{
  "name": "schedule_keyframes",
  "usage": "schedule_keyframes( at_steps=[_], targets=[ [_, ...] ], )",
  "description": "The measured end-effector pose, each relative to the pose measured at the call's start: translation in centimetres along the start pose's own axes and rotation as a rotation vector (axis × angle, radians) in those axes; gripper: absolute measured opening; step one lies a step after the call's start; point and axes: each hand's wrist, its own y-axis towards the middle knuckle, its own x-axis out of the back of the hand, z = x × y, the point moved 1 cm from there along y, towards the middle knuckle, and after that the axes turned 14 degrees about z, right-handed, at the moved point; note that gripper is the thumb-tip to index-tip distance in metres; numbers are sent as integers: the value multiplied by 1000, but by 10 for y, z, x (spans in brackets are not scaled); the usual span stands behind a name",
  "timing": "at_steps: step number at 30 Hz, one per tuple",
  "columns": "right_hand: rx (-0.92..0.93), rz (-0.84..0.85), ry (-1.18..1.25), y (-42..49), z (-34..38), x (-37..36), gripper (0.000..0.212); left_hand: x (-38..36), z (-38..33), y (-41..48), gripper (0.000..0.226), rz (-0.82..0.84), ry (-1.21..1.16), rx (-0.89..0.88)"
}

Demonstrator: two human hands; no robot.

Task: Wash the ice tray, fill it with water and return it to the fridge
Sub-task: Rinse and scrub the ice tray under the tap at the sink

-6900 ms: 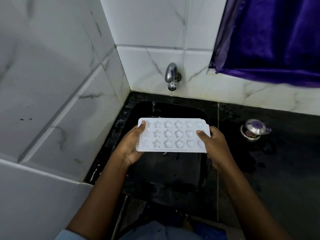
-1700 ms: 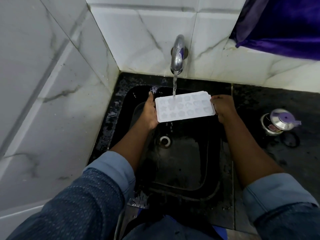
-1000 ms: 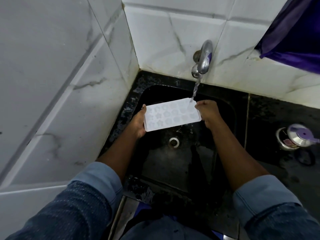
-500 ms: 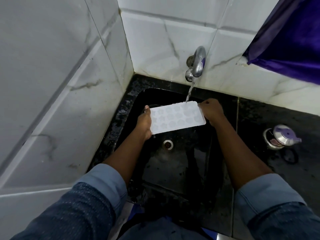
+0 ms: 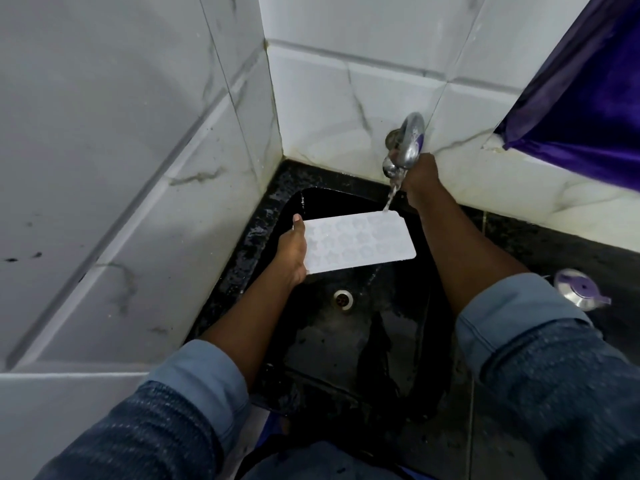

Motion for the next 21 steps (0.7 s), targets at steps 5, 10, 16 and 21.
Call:
schedule_keyframes(
  at_steps=[5,10,16,21],
  targets=[
    [14,132,561,-32,-4,-7,13,3,1,-6,63,14,2,15],
    [-34,154,176,-53,-8,16,17,8,6,-12,63,35,-3,35],
    [-19,184,-201,-127,-76,29,15,19,14,-24,64,31,-8,54],
    [-54,265,-95,-171,-120,21,25,19,23,-40,68,79,0,63]
  ],
)
